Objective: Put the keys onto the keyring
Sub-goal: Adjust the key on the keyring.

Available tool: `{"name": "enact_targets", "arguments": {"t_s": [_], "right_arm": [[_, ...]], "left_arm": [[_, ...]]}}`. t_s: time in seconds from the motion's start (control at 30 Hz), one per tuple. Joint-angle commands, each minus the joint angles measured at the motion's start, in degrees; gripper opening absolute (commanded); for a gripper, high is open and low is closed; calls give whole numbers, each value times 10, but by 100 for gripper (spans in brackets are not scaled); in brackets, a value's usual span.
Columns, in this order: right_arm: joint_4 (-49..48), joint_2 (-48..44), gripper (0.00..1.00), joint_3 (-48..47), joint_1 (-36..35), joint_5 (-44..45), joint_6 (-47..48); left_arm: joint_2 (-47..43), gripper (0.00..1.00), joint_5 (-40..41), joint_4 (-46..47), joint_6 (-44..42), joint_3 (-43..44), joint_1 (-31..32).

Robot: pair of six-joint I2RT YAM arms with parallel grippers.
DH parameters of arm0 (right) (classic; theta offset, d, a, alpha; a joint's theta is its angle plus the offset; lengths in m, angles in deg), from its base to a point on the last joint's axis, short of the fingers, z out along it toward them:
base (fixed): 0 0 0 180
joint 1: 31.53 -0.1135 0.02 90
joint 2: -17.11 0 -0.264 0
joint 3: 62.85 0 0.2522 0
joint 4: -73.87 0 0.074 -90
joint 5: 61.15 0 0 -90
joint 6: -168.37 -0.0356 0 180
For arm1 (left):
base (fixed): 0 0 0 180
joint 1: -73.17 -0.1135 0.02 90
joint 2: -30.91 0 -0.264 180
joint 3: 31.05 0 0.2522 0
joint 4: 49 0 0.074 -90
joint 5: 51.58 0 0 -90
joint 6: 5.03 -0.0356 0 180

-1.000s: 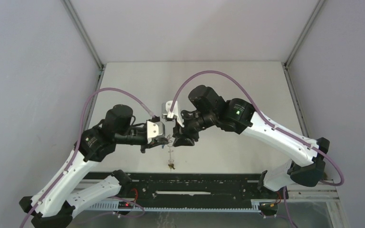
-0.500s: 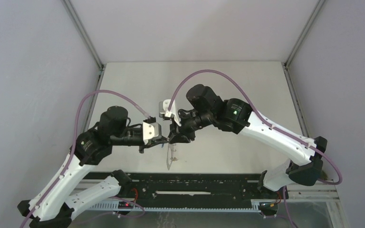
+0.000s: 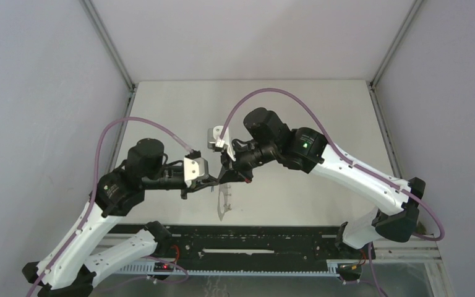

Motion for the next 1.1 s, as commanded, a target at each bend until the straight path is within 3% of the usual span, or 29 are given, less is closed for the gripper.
{"name": "enact_targets", "arguments": {"t_s": [0.0, 0.17, 0.27, 0.33, 0.43, 0.77, 1.07], "right_arm": [[-40, -4, 0, 11, 7, -9, -21], [-162, -56, 0, 105, 19, 7, -83], [-283, -111, 0, 189, 29, 16, -137], [-334, -134, 0, 223, 30, 24, -155], [-388, -162, 0, 263, 31, 27, -184], [-692, -245, 0, 439, 34, 9, -293], [-729, -250, 0, 455, 35, 9, -308]], "left_arm": [[-9, 0, -12, 50, 27, 18, 3], [-20, 3, -12, 74, 54, 18, 2], [-31, 18, -20, 93, 75, 14, 3], [-39, 38, -27, 102, 87, 10, 3], [-48, 46, -34, 104, 95, 6, 2], [-40, 48, -26, 96, 99, 1, -28], [-29, 43, -88, 91, 67, 3, -38]]}}
